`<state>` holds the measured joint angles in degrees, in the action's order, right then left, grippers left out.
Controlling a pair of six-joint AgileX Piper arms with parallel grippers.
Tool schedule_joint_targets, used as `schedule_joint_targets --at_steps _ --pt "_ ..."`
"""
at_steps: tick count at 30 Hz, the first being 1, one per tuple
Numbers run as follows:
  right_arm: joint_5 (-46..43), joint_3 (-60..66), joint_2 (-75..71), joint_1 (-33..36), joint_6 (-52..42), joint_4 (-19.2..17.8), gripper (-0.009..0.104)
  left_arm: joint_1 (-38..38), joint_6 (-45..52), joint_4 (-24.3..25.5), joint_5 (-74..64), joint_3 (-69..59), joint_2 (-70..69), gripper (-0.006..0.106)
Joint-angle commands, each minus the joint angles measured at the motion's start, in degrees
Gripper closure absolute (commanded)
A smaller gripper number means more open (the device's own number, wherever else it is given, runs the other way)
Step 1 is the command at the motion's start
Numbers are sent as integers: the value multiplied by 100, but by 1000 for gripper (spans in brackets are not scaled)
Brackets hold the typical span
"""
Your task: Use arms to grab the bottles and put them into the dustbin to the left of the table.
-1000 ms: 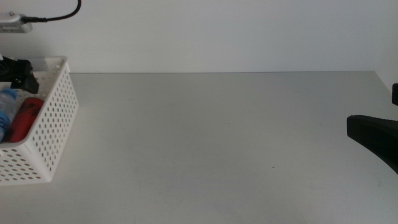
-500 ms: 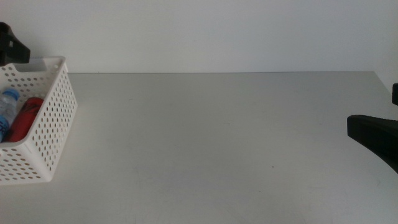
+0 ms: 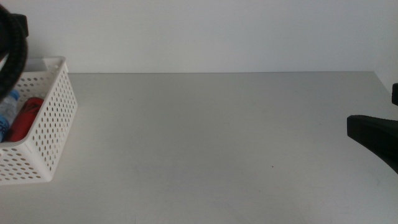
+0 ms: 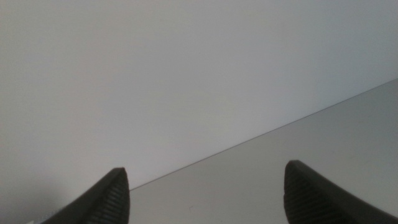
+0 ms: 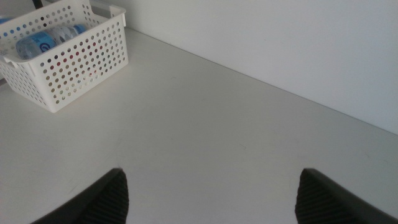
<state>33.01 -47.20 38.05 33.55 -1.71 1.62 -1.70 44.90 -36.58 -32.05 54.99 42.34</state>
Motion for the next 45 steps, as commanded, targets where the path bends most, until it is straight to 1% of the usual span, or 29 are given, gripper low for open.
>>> schedule_joint_targets --at_steps 1,9,10,17,21,23,26,29,31,33,38,45 --pt "-388 -152 -8 19 -61 -61 25 33 -35 -282 432 62 -184 19" --pt "-388 -152 -8 19 -61 -61 25 33 -113 -276 420 57 -287 19" --pt "-403 -94 -8 19 -65 -162 25 33 -113 -276 420 57 -287 19" --pt "-468 88 -78 -65 -65 -162 25 33 -113 -276 406 57 -288 19" --pt "-619 609 -500 -677 -65 -162 25 33 -113 -305 409 50 -300 19" --pt "-630 977 -807 -1190 -65 -162 25 33 -113 -428 489 6 -388 19" --pt "-705 1545 -1324 -1928 -65 -162 25 33 -113 -620 987 -259 -602 19" --pt "-749 2083 -1888 -2573 -65 -127 25 33 -113 -682 2020 -887 -915 19" --pt "-749 2412 -2297 -2866 -65 -75 25 33 -113 -676 2657 -1412 -1249 19" --pt "-755 2772 -2676 -3088 -65 -51 25 33 -113 -676 2869 -1882 -1638 19" --pt "-955 3629 -3312 -3274 -65 -45 25 33 -113 -660 2709 -3188 -2475 19" --pt "-1809 4659 -3805 -3274 -65 -45 25 33 -113 -655 2705 -4819 -3623 19"
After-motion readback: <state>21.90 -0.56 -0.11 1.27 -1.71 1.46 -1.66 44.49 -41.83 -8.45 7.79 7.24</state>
